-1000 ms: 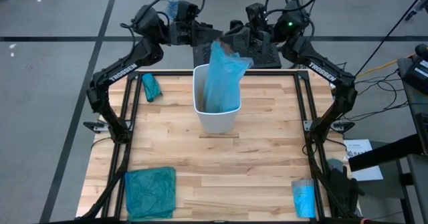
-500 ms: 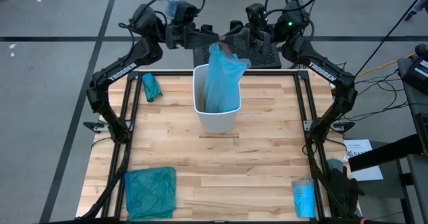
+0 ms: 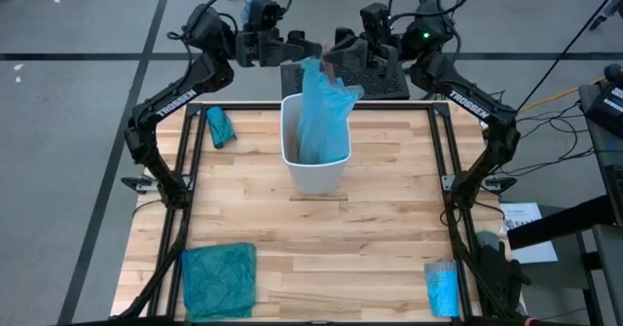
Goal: Place trash/remove bag and relplace
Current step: Remove the blue trash bag from the white trash bin
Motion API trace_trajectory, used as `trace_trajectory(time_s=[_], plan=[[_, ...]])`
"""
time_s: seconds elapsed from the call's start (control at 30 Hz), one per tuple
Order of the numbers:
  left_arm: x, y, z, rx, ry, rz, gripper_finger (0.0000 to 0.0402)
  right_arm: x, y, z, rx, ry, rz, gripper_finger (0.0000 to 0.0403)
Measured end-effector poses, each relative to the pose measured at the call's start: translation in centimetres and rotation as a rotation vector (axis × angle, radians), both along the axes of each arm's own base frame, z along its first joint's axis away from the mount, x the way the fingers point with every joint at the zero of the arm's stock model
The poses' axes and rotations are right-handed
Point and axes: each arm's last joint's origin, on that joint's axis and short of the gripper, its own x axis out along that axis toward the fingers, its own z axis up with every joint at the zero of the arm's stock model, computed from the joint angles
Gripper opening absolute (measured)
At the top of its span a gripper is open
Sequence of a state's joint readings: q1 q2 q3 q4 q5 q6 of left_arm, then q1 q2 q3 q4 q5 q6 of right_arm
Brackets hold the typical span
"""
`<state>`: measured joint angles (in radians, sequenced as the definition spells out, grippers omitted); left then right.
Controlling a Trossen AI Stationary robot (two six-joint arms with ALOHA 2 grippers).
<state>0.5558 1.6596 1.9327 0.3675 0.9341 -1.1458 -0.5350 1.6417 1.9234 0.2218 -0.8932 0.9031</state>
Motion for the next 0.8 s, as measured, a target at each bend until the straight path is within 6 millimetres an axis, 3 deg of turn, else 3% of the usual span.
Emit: trace_trajectory(time_s=[0.2,0.8], plan=[[0.6,0.5,-1.2,-0.027,0.109,0.012,0.0270,-0.3,0.2,0.5,0.003,-0.036,0.018,0.0000],[1.6,-0.7,-1.3,-0.008,0.092,-0.008,0.0270,-0.1,0.0,0.1,0.002,-0.003,0.004,0.0000]])
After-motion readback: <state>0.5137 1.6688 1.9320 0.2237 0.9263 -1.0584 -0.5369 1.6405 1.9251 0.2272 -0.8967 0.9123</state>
